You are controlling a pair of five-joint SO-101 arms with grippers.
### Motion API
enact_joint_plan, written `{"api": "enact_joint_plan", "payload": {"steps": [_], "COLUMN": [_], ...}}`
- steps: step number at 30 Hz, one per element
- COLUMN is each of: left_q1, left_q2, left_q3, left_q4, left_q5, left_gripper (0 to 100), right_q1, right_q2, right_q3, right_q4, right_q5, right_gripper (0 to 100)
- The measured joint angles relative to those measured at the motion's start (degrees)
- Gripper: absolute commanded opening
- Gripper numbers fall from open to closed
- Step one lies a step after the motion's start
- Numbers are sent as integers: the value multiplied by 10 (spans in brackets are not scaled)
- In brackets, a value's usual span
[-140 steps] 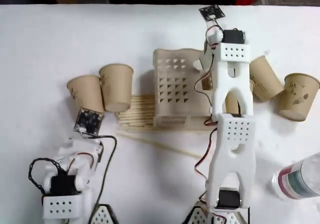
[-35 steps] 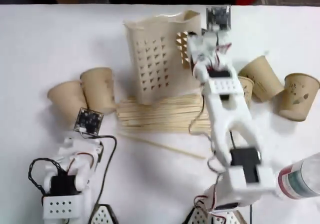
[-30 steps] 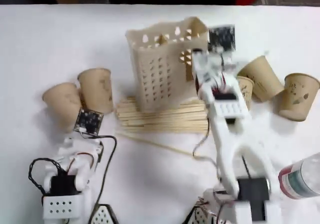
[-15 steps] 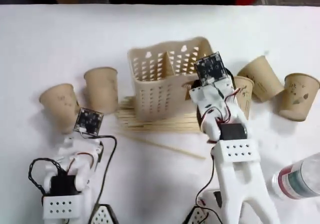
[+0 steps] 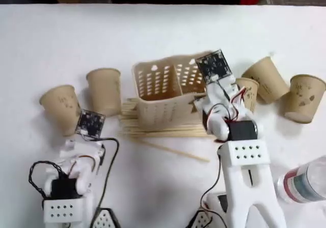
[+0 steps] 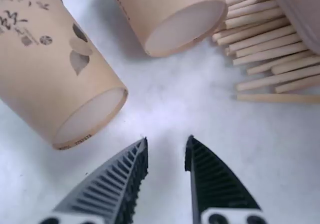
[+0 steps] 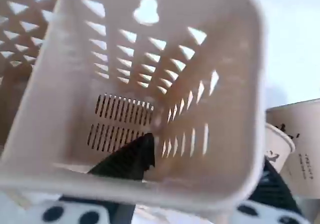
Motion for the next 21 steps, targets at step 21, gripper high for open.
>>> {"api": "enact_joint_plan", "payload": {"steps": [21], "left_q1": [0], "left_q2": [0], "left_q3": [0], "left_q4": [0], "left_q5": [0], "left_gripper": [136], "right_q1": [-6], "right_q2": [-11], "right_q3": [162], "right_q4": [-191], "right_q5": [-30], "right_gripper": [341]}}
